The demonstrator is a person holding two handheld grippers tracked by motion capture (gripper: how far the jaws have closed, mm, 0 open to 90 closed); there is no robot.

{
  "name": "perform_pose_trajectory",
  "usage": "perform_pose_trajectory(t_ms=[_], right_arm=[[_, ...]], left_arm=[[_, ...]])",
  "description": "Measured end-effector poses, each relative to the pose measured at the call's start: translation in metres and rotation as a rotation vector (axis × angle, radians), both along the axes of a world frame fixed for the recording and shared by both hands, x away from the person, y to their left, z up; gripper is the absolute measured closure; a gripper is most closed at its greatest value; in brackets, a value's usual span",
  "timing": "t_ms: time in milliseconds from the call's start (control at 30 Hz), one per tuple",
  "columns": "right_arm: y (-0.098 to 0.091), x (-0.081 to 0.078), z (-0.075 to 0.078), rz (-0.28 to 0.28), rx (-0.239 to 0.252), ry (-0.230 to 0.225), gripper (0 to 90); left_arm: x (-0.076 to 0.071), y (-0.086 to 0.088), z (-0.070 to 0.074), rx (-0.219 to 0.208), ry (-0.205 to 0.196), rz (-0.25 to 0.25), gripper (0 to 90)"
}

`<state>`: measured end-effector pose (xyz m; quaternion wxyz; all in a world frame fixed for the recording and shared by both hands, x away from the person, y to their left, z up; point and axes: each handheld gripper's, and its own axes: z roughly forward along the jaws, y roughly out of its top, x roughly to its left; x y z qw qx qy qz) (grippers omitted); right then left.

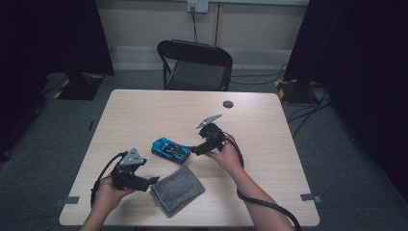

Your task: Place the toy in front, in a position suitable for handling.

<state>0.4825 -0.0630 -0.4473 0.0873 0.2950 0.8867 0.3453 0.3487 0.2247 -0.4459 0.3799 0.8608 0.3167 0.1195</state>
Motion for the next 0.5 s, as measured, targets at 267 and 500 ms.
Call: perform_pose_trajectory(t_ms=[267, 500], right_arm=[[0.026, 0.001, -0.003, 0.042, 0.024, 0.011, 14.1], [0.051, 0.0, -0.011, 0.096, 0.014, 0.01, 14.0]], left_arm=[[0.0, -0.004, -0.001, 0.005, 0.002, -0.013, 16.5], [0.0, -0.003, -0.002, 0.004, 0.006, -0.01, 16.5]])
